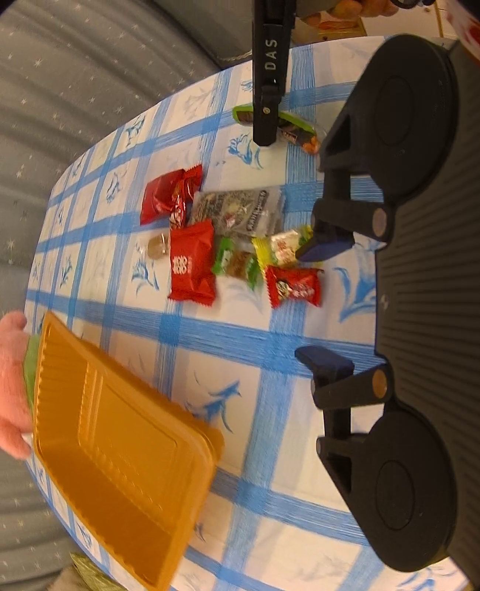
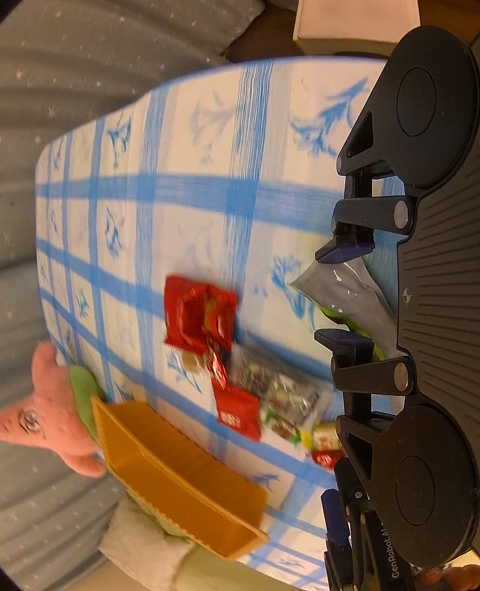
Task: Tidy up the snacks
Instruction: 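Grasp the small red candy with the left tool while the right tool grasps the silver pouch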
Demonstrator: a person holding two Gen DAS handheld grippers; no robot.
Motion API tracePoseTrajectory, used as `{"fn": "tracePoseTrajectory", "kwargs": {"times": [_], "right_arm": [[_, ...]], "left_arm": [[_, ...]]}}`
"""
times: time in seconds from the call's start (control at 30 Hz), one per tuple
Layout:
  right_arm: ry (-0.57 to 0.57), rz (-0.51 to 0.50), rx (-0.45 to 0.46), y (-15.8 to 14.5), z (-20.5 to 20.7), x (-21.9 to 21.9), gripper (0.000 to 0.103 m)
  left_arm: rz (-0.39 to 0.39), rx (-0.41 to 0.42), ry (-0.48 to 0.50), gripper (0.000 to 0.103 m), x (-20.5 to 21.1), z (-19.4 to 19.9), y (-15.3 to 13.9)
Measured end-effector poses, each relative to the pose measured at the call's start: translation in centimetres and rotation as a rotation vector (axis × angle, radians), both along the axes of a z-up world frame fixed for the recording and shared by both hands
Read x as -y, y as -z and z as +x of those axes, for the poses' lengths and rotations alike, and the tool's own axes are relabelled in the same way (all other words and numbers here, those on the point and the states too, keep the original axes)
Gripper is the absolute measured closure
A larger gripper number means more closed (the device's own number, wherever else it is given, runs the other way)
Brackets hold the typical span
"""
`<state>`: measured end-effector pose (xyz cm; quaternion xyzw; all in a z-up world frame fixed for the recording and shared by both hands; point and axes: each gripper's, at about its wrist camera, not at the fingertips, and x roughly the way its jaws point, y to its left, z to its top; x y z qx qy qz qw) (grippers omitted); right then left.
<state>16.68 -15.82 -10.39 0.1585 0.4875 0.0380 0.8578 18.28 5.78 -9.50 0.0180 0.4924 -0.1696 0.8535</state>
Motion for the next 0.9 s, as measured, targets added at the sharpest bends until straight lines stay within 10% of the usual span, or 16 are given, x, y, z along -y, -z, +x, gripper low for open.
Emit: {"fn": "tracePoseTrajectory", "kwargs": {"times": [0.33, 0.63, 0.9], "right_arm": [[0.095, 0.026, 0.048, -0.5, -1.0, 3.1, 0.063], [0.202, 0.240, -0.021, -1.3, -2.7, 4.5, 0.046], [0.168, 0.228, -0.049, -0.2, -1.4, 2.5, 0.047]], "left_arm": [[-0.021, -0.002, 0.049, 0.086, 0.6, 1.0, 0.9], [0.005, 0.022, 0.022, 0.086, -0.5, 0.3, 0.5], [0.015, 0.008, -0.050, 0.086, -2.6, -0.4, 0.4]]}}
